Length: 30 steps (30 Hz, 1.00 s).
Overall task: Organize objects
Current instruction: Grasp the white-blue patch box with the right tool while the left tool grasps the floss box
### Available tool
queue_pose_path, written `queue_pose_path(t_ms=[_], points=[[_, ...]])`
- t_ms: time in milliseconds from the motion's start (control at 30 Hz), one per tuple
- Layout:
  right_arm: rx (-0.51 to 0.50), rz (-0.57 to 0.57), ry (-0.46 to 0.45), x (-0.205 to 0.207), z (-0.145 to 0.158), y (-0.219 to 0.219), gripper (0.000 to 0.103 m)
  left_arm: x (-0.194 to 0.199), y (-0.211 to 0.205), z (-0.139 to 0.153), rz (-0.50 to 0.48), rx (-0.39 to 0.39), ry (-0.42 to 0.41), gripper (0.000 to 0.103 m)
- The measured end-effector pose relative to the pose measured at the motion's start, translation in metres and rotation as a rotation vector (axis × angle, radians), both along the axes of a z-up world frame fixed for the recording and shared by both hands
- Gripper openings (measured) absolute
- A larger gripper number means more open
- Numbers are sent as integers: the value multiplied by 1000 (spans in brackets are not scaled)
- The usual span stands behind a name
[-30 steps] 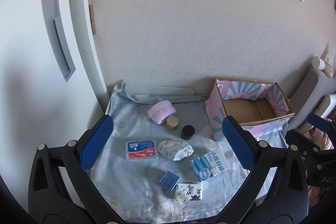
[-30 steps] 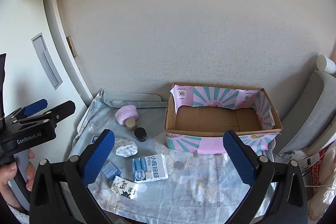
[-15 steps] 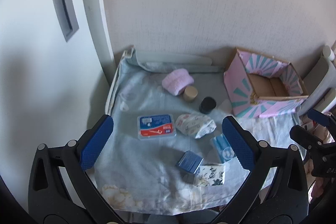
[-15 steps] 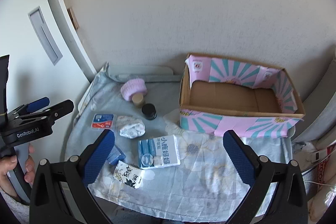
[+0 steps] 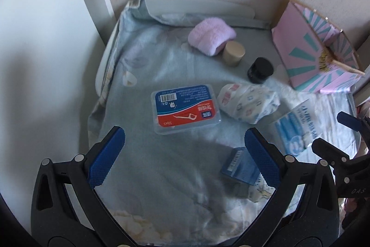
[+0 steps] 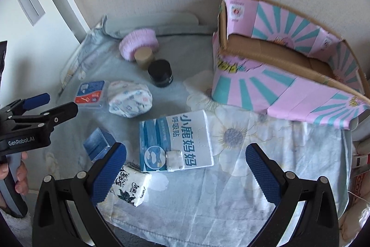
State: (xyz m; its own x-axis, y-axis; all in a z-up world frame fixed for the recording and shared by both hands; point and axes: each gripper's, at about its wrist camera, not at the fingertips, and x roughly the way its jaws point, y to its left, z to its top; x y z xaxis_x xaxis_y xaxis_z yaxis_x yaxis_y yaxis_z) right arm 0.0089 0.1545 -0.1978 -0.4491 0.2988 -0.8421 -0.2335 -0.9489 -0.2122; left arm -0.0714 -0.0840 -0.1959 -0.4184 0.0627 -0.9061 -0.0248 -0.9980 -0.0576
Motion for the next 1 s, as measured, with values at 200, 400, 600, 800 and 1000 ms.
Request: queue_pose_path(t_ms=[200,400,600,800,1000], points=[[25,-2,-52,-13,-27,1,103,-14,1,-24,-8,-9,-51,103],[41,-20,-77,-17,-41,2,103,-21,5,-36,-3,-18,-65,103],[62,-21,-91,-24,-47,0,103,-29,5,-43,11,-11,-78,103],[41,-51,-117,-31,-51,0,87,-34,5,-48,-10,-21,-91,82],[27,-70,-125,-34,-48,2,86,-32,6,-47,-37,-28,-90,82]])
